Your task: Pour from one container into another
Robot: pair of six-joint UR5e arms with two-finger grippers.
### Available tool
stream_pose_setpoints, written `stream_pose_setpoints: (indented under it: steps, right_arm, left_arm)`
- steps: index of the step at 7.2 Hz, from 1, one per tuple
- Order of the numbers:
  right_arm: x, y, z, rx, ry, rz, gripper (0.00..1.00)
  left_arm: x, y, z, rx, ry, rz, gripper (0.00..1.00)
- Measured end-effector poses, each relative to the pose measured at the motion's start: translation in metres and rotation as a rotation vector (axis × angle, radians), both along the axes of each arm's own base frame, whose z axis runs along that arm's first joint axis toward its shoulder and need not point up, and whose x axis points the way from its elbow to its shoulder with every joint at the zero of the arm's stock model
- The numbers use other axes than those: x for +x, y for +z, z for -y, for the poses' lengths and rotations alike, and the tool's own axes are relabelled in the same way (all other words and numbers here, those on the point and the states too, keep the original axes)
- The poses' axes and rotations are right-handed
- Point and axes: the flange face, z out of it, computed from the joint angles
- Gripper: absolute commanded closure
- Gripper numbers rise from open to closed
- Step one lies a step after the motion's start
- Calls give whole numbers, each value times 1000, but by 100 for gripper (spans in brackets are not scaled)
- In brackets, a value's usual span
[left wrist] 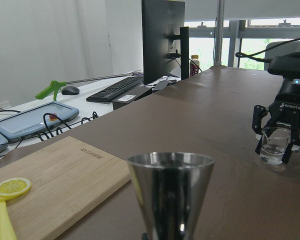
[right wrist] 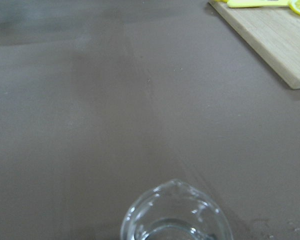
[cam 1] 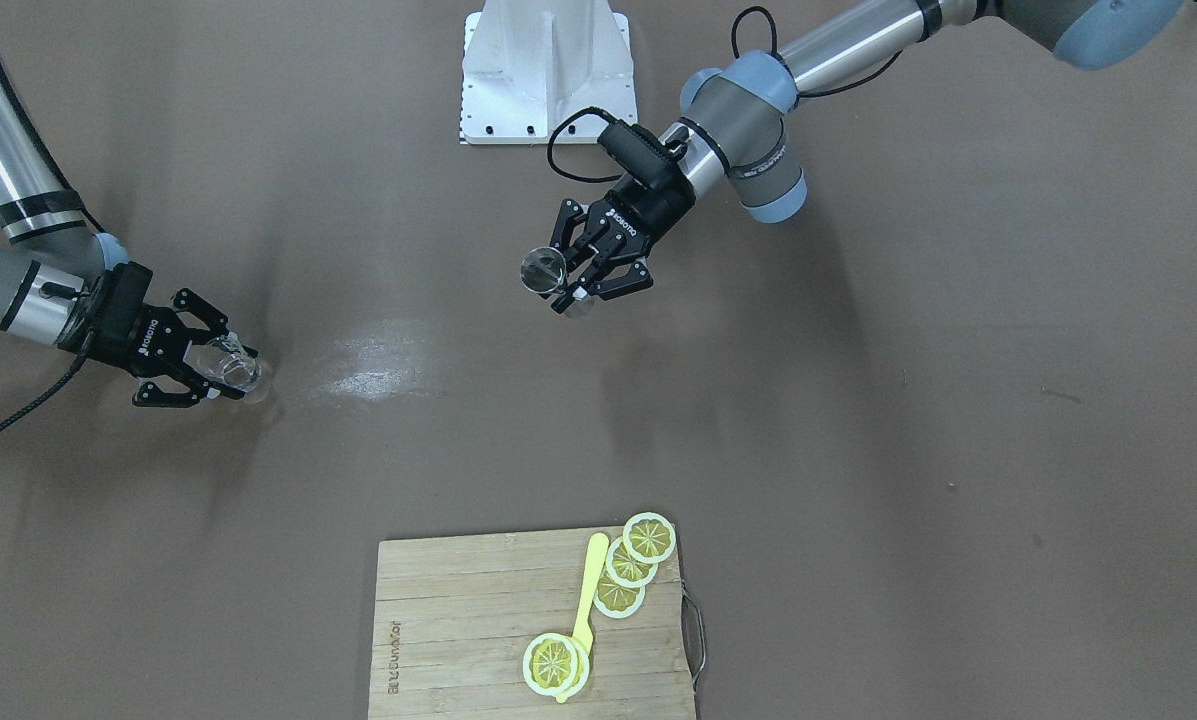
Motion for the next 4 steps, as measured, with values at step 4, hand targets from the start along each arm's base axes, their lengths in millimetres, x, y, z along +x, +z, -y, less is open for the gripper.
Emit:
stream_pose_setpoints:
  steps: [4]
  right_arm:
    - [1, -50, 11, 25, 8, -22, 100]
  left_arm:
    - [32, 19, -36, 64, 56, -49, 100]
